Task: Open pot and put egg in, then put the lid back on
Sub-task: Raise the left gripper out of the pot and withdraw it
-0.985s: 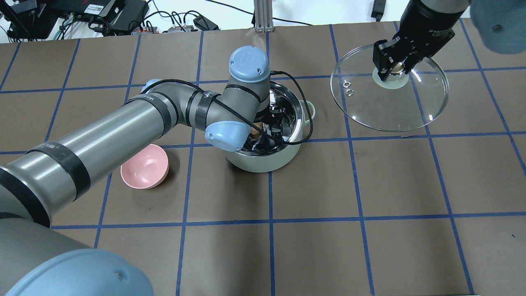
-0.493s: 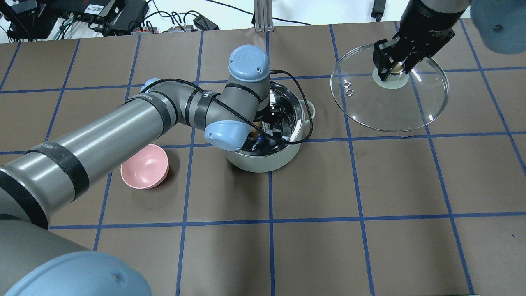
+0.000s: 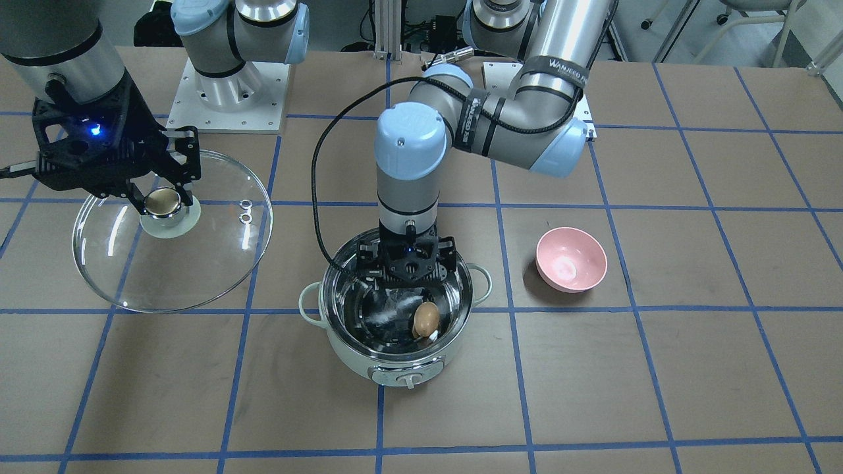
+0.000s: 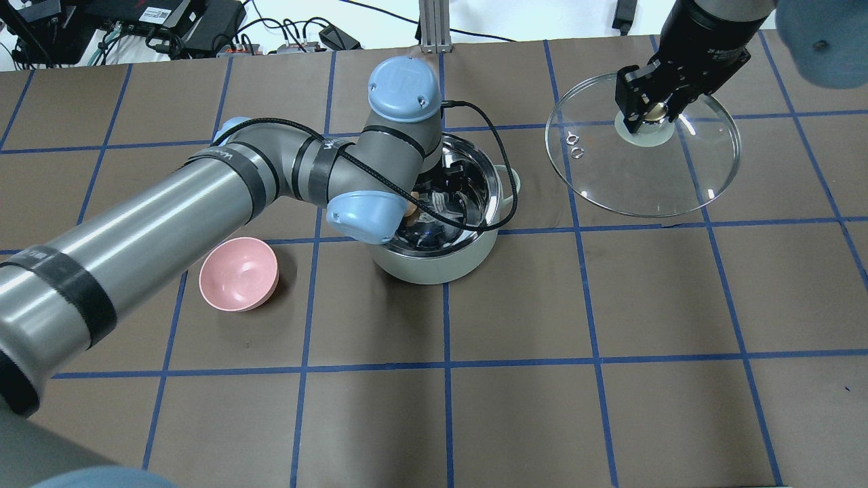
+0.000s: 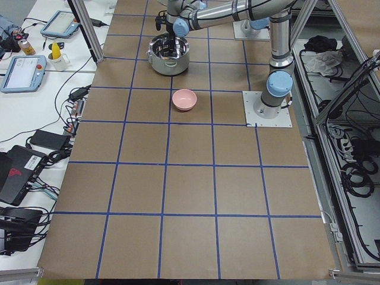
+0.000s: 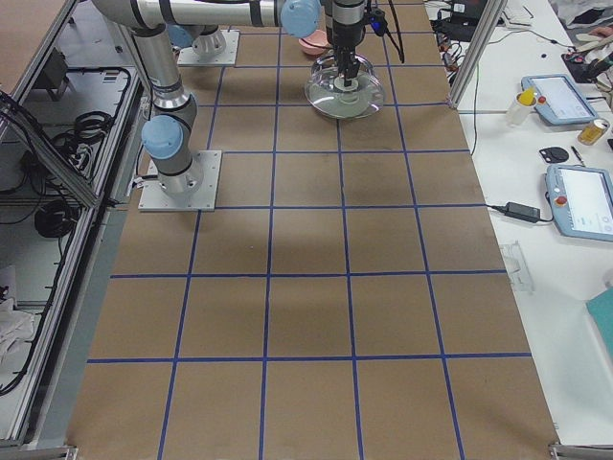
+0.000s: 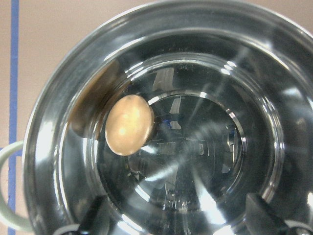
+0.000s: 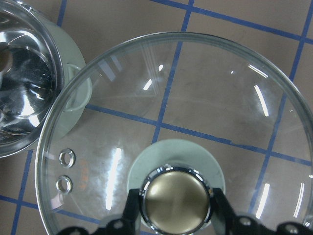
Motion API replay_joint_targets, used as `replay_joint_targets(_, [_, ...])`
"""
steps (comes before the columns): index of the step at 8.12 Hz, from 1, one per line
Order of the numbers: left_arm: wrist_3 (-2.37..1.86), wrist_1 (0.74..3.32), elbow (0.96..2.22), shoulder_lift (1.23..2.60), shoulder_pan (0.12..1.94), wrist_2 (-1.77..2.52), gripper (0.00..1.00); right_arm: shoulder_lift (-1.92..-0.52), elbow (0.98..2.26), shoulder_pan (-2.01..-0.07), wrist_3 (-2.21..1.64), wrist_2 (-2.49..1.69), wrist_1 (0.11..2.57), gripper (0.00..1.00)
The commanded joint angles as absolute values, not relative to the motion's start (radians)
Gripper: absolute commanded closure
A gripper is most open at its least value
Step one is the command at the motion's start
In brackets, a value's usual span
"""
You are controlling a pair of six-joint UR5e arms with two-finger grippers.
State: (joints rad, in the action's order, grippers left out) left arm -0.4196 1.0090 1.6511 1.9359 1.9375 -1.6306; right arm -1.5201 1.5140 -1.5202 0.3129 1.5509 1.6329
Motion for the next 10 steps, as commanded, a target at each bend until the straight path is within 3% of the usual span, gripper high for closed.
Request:
replay_joint_targets(1, [-0.420, 1.205, 1.649, 1.771, 1.939, -1.629, 0.00, -1.520, 1.514, -1.520, 0.313, 1.551, 1.632, 1.00])
replay_joint_targets(5, [-0.416, 1.394, 1.655, 1.612, 1.948, -1.628, 0.00, -1.520, 1.514, -1.520, 0.313, 1.551, 1.632, 1.00])
replay_joint_targets(10, [-0.262, 1.404, 1.641, 1.597, 1.931, -1.618, 0.00, -1.522, 1.520, -1.520, 0.313, 1.558, 1.635, 1.00])
